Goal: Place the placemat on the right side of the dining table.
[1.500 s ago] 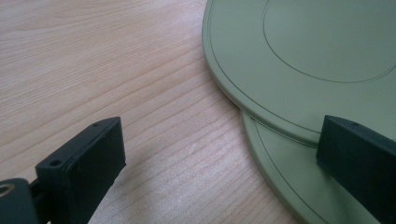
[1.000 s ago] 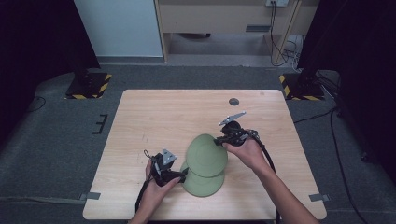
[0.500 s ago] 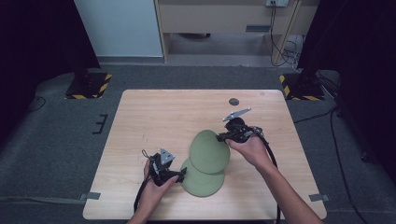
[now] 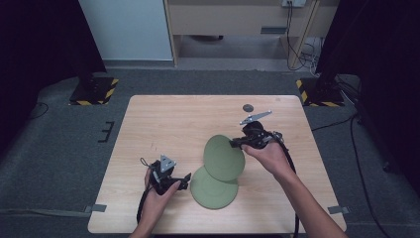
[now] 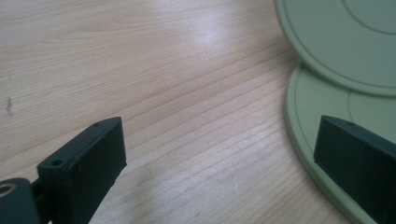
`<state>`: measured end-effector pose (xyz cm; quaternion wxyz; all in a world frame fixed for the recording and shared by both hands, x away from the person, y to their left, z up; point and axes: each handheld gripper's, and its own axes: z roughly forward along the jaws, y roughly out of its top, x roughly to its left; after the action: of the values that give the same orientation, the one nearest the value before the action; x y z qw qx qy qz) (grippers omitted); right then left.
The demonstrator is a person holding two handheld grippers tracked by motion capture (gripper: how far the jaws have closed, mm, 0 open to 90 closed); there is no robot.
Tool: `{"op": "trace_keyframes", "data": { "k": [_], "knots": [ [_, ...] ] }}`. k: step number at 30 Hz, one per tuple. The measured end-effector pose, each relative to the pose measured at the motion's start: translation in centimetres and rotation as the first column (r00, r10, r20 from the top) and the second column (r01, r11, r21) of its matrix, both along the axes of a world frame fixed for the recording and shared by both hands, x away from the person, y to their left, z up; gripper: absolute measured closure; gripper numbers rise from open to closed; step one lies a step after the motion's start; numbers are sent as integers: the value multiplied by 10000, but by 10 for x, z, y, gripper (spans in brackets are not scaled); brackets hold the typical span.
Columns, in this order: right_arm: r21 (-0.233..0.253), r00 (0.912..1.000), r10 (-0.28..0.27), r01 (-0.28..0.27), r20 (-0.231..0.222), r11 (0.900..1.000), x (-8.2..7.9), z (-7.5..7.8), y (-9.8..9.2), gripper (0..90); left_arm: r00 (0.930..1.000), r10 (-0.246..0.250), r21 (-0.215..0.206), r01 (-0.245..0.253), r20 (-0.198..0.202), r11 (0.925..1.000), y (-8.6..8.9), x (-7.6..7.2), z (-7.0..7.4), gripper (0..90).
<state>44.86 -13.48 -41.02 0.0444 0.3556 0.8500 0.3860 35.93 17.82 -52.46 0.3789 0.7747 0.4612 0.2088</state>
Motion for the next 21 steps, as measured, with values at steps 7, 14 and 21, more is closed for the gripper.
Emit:
{"op": "trace_keyframes", "data": {
  "k": [7,14,21],
  "knots": [
    [230,10000,6,-8,73,9997,-1,12,-1,859,9999,94,77,-94,-59,9999,2,1,-1,23],
    [391,9995,-220,211,218,9990,1,21,-5,860,9994,355,3,-355,-47,9994,9,2,0,21],
    [387,9968,-658,640,459,9972,4,33,-15,860,9983,571,11,-571,-79,9984,15,4,-1,22]
  ]
}}
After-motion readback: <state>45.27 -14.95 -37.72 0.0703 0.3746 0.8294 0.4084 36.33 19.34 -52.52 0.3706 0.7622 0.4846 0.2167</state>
